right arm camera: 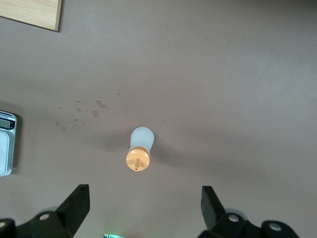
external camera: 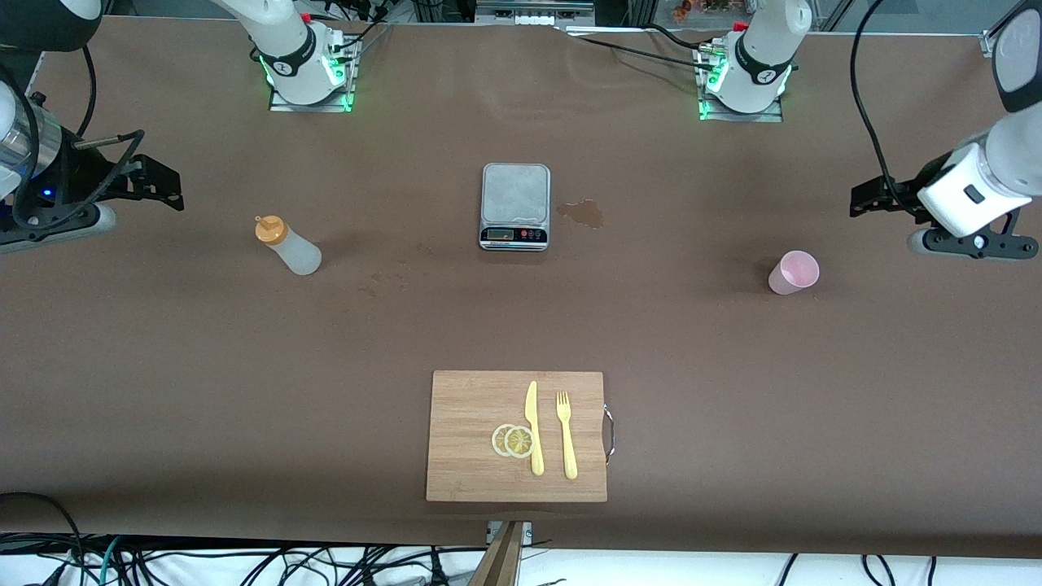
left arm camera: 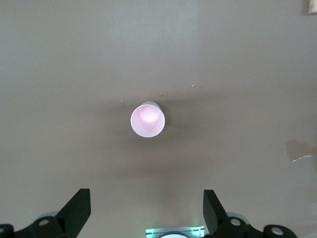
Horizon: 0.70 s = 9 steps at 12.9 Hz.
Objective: Add sauce to pink cup with both arms
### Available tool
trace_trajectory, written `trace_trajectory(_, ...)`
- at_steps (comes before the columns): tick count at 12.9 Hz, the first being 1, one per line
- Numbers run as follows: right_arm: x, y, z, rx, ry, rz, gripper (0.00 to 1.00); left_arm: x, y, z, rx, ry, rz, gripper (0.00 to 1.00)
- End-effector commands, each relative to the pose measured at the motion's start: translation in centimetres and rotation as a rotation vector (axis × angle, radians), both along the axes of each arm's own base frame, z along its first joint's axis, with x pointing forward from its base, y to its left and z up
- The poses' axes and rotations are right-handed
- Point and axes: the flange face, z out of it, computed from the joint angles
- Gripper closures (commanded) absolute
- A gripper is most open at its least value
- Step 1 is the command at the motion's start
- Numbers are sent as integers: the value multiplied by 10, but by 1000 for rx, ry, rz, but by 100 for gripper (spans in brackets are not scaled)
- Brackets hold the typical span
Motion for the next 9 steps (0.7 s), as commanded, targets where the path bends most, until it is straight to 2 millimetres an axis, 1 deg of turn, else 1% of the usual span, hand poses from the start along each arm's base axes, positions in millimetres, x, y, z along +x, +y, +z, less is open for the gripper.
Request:
trace_trajectory(1, -5, 0, 4, 17, 3, 2, 0, 0, 23, -45, -31, 84, -35, 0)
trace_trajectory(2, -4, 0, 3, 17, 3, 2, 0, 3, 27, -73, -21, 115, -39, 0)
trace_trajectory(3, -4, 0, 2, 18, 5, 2, 0, 8, 36, -105, -21, 128, -32, 0)
trace_trajectory(4, -3, 0, 2, 18, 6, 2, 0, 13, 51, -132, -29, 138, -19, 0)
trace_trajectory(6, -3, 1, 1, 19, 6, 2, 0, 25, 54, -181, -14, 147, -52, 0)
trace_trajectory(7, -3, 0, 1, 18, 4, 0, 0, 28, 54, -205, -17, 151, -56, 0)
trace_trajectory(8, -2, 0, 0, 17, 6, 0, 0, 28, 54, -224, -12, 135, -65, 0)
trace_trajectory(9, -2, -1, 0, 17, 4, -1, 0, 24, 53, -235, 3, 126, -86, 0)
